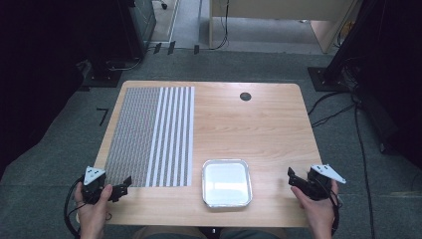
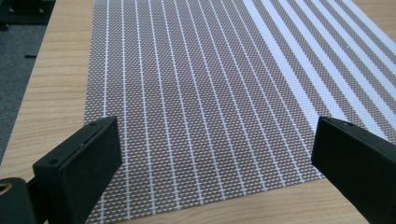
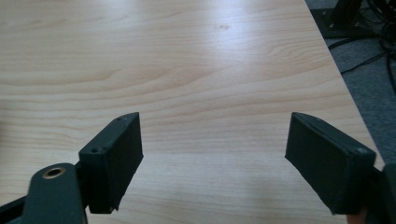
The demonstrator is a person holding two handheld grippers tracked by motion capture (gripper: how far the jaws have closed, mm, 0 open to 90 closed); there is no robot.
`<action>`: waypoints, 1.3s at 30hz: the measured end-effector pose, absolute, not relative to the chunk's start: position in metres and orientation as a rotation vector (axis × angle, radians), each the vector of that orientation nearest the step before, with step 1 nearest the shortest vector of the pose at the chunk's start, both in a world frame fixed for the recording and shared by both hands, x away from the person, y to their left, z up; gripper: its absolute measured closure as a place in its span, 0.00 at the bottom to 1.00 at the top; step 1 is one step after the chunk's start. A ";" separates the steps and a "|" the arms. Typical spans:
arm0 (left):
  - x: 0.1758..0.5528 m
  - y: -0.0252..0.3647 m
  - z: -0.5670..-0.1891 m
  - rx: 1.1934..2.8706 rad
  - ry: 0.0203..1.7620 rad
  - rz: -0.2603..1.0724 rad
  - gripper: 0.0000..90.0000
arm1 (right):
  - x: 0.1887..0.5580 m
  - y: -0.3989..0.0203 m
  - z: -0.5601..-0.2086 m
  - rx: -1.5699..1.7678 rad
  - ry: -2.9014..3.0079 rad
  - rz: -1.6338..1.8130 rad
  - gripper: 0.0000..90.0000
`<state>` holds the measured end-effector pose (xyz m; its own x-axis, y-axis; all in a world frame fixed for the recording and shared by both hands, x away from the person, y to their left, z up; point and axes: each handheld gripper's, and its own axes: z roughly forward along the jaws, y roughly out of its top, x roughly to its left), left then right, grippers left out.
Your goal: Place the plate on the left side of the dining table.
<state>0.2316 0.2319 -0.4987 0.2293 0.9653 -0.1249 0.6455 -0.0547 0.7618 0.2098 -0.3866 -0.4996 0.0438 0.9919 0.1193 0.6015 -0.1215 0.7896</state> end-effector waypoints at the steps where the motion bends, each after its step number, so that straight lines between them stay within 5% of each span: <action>1: 0.231 0.231 -0.498 1.779 1.492 0.559 0.02 | 0.210 -0.385 -0.498 1.786 1.597 0.939 0.22; 18: 0.230 0.207 -0.495 1.750 1.468 0.539 0.00 | 0.208 -0.366 -0.493 1.748 1.612 1.000 0.31; 31: 0.230 0.176 -0.497 1.800 1.438 0.530 0.00 | 0.205 -0.345 -0.490 1.714 1.652 1.069 0.54; 39: 0.230 0.164 -0.496 1.804 1.439 0.530 0.00 | 0.206 -0.338 -0.491 1.701 1.672 1.084 0.54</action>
<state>0.2299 0.1639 -0.4960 0.2803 0.9508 -0.1322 0.6376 -0.0814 0.7661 0.2058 -0.3381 -0.4912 -0.0800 0.9797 0.1837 0.5675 -0.1067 0.8164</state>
